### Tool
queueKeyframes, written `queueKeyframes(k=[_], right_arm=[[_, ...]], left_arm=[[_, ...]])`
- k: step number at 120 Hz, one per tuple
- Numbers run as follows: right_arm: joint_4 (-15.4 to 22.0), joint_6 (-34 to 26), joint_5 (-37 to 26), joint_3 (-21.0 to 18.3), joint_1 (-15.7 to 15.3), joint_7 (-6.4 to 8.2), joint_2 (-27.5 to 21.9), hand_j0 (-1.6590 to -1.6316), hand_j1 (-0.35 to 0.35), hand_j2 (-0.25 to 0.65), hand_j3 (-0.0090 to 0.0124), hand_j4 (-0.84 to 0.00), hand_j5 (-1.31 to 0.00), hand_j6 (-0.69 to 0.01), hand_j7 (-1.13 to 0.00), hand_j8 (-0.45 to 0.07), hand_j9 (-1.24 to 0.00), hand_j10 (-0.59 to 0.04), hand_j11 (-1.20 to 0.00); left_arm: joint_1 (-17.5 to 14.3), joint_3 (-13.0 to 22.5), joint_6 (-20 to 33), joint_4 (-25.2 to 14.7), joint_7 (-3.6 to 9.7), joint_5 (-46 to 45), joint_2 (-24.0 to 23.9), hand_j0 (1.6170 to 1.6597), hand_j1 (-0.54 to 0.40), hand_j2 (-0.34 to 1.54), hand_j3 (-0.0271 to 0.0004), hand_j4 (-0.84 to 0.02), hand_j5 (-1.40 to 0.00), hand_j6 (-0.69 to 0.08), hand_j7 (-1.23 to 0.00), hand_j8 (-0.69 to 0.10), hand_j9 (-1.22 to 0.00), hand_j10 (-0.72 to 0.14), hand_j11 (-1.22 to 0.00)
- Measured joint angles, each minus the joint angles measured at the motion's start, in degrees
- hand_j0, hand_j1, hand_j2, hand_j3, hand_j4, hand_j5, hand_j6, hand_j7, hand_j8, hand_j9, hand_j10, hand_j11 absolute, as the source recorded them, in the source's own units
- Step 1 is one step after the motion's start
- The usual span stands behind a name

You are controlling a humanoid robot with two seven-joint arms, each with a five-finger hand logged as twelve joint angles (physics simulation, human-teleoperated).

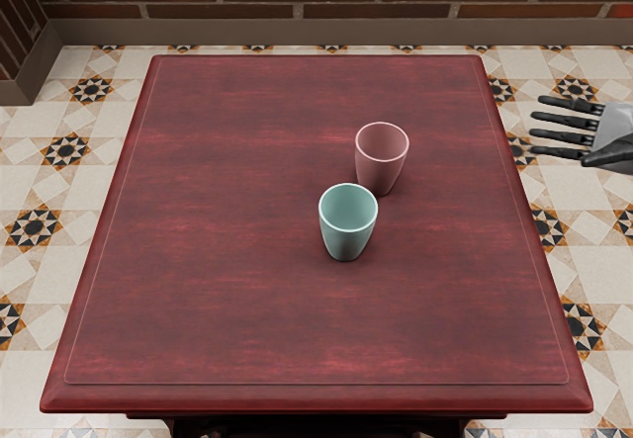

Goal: Pick up cup and place in cup with right hand

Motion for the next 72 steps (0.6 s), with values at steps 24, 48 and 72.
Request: queueKeyframes(k=[24, 48, 72], right_arm=[[-0.16, 0.0, -0.77, 0.04, 2.16, 0.0, 3.33, -1.658, -0.349, 0.001, 0.0, 0.0, 0.0, 0.007, 0.0, 0.005, 0.0, 0.004, 0.0], [0.51, 0.0, -16.5, -0.23, 12.76, -0.18, 9.86, -1.658, -0.349, 0.001, 0.0, 0.0, 0.0, 0.005, 0.0, 0.004, 0.0, 0.003, 0.0], [19.54, -0.17, -32.02, -0.3, 18.67, -1.29, 9.79, -1.6581, -0.349, 0.0, 0.0, 0.0, 0.0, 0.002, 0.0, 0.001, 0.0, 0.001, 0.0]], left_arm=[[0.0, -0.02, 0.0, 0.0, 0.0, 0.0, 0.0, 1.6581, 0.349, 0.0, -0.0002, 0.0, 0.0, 0.0, 0.0, 0.0, 0.0, 0.0, 0.0], [0.0, 0.0, 0.0, -0.02, 0.0, 0.0, 0.0, 1.6581, 0.349, 0.0, -0.0001, 0.0, 0.0, 0.0, 0.0, 0.0, 0.0, 0.0, 0.0], [0.0, 0.0, 0.0, -0.01, 0.0, -0.01, 0.0, 1.6581, 0.349, 0.0, -0.0001, 0.0, 0.0, 0.0, 0.0, 0.0, 0.0, 0.0, 0.0]])
